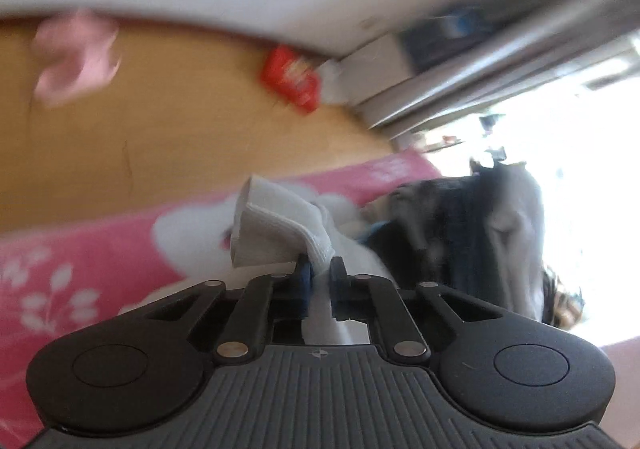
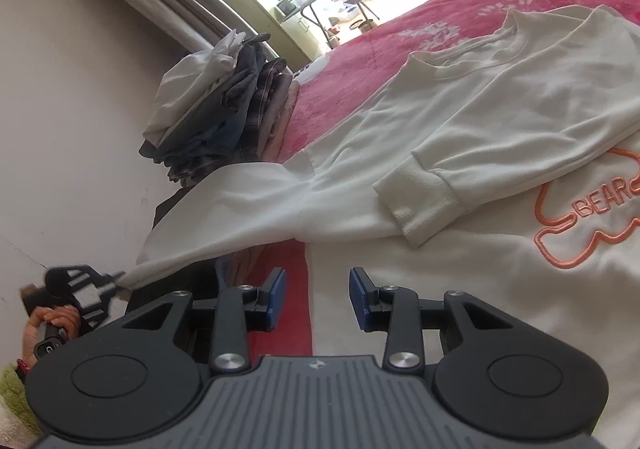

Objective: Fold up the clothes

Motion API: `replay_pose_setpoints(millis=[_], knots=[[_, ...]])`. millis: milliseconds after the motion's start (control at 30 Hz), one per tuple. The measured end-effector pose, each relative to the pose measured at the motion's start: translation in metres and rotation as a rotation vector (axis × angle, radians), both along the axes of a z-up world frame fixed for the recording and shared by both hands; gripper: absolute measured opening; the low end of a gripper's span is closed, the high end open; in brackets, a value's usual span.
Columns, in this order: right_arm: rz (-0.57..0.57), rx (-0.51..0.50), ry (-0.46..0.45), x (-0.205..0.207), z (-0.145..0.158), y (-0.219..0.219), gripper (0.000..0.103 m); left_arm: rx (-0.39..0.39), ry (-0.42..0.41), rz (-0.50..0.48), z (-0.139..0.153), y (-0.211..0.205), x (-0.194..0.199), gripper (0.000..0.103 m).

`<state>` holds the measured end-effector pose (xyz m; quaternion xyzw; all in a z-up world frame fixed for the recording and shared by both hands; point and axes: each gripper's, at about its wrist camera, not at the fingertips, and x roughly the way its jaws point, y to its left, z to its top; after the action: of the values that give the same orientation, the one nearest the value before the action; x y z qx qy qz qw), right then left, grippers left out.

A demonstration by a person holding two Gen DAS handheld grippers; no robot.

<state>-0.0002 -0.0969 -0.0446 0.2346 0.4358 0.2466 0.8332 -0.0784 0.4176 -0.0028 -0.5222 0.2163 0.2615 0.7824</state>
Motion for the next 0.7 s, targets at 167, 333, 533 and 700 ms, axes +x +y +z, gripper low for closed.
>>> replay_pose_setpoints(millis=[167, 333, 533, 700], knots=[[-0.029, -0.008, -0.007, 0.0, 0.002, -0.012, 0.038, 0.266, -0.184, -0.196, 0.076, -0.071, 0.022, 0.006], [-0.101, -0.014, -0.041, -0.003, 0.012, -0.045, 0.038, 0.383, -0.41, -0.502, 0.129, -0.19, 0.066, 0.006], [-0.277, -0.042, -0.08, -0.016, 0.022, -0.114, 0.038, 0.294, -0.457, -0.891, 0.101, -0.342, 0.138, 0.043], [-0.458, -0.118, -0.01, -0.023, 0.003, -0.181, 0.039, 0.213, -0.168, -1.113, -0.005, -0.421, 0.161, 0.062]])
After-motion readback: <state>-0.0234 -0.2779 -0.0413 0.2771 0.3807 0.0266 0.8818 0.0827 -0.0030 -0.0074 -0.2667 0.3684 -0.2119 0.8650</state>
